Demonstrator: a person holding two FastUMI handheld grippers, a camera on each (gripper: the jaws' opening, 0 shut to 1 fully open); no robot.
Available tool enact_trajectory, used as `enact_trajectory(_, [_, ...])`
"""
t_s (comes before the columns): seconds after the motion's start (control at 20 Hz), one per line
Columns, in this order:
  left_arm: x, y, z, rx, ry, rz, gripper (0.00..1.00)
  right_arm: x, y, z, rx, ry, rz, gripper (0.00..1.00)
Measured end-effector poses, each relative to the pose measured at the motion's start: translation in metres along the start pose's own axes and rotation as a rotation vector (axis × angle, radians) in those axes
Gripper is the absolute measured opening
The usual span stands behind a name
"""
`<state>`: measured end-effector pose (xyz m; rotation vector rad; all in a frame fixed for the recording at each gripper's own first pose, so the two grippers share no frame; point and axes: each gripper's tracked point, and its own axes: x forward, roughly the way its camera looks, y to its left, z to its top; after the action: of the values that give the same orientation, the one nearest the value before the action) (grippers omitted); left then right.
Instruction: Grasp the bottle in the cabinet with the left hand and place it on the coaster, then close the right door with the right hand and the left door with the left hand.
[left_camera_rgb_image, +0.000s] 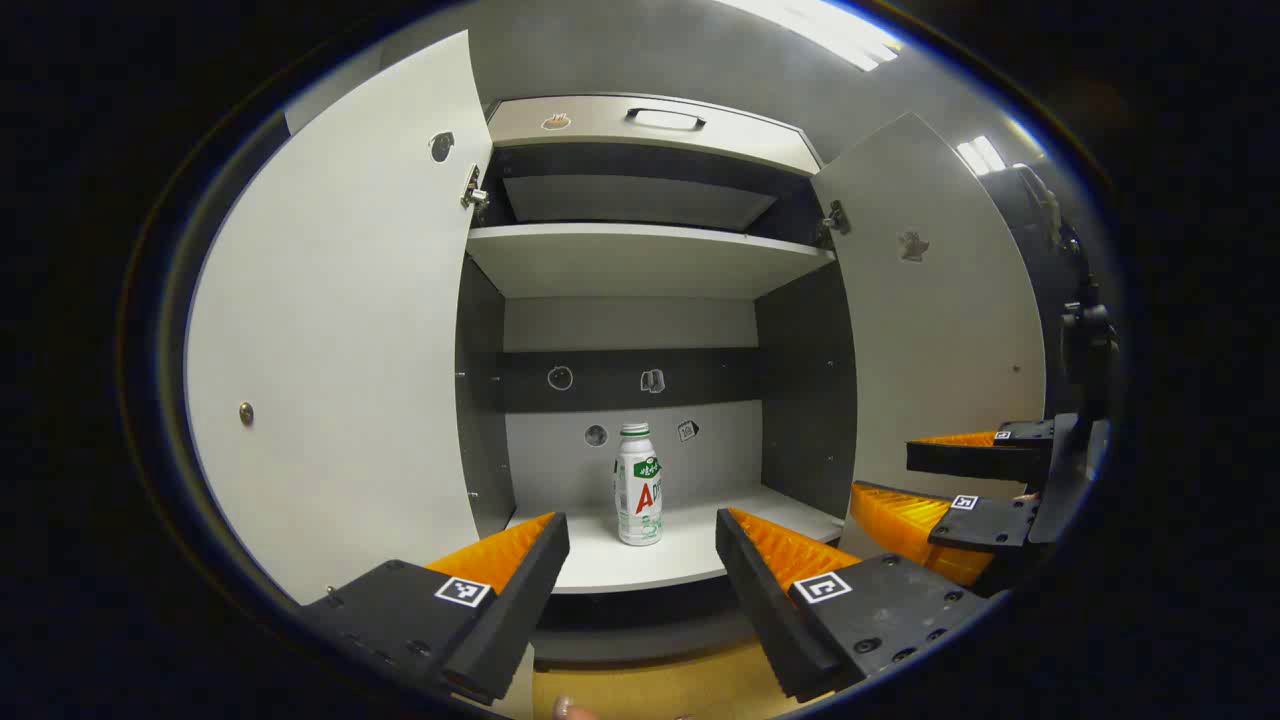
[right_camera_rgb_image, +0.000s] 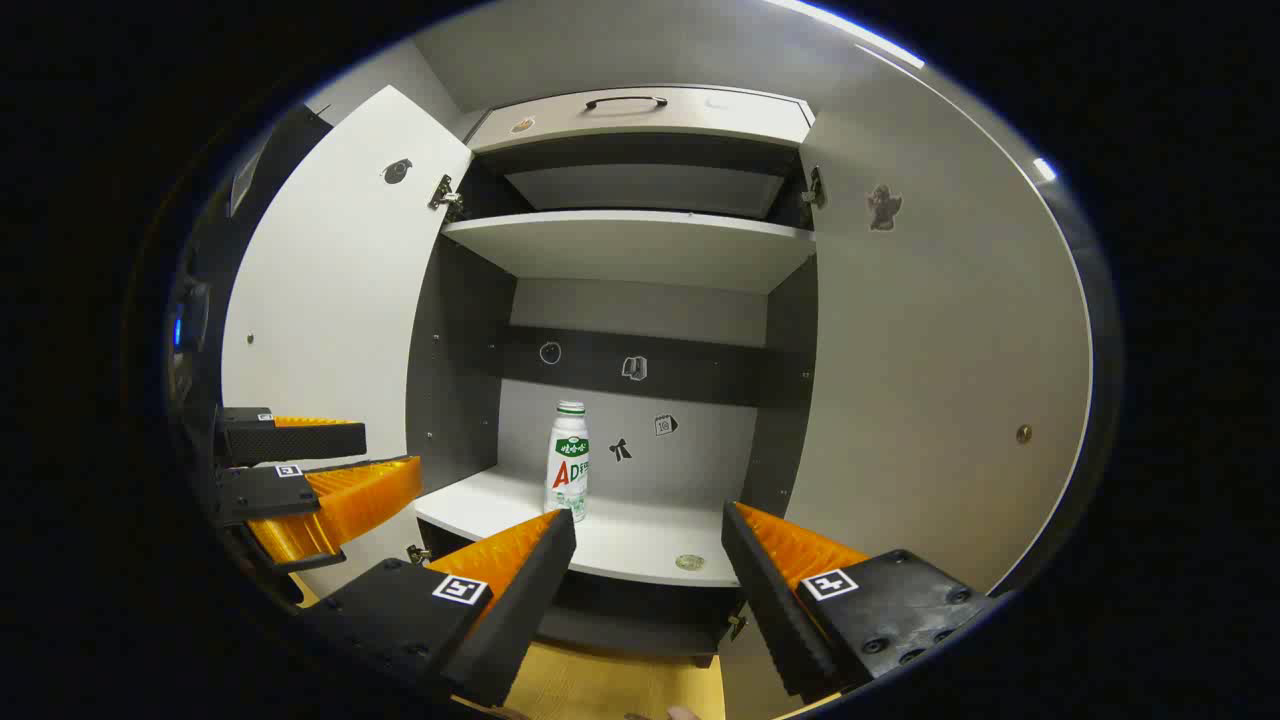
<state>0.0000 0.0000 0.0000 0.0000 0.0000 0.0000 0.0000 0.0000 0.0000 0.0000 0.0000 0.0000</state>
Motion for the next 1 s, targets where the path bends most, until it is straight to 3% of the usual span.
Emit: enact_trajectory(1.0, [-0.018,-0.008,0.004,0.012,-0.007,-0.004,0.94,-0.021,-0.006,0.006,-0.009,-0.007,-0.01,0.98])
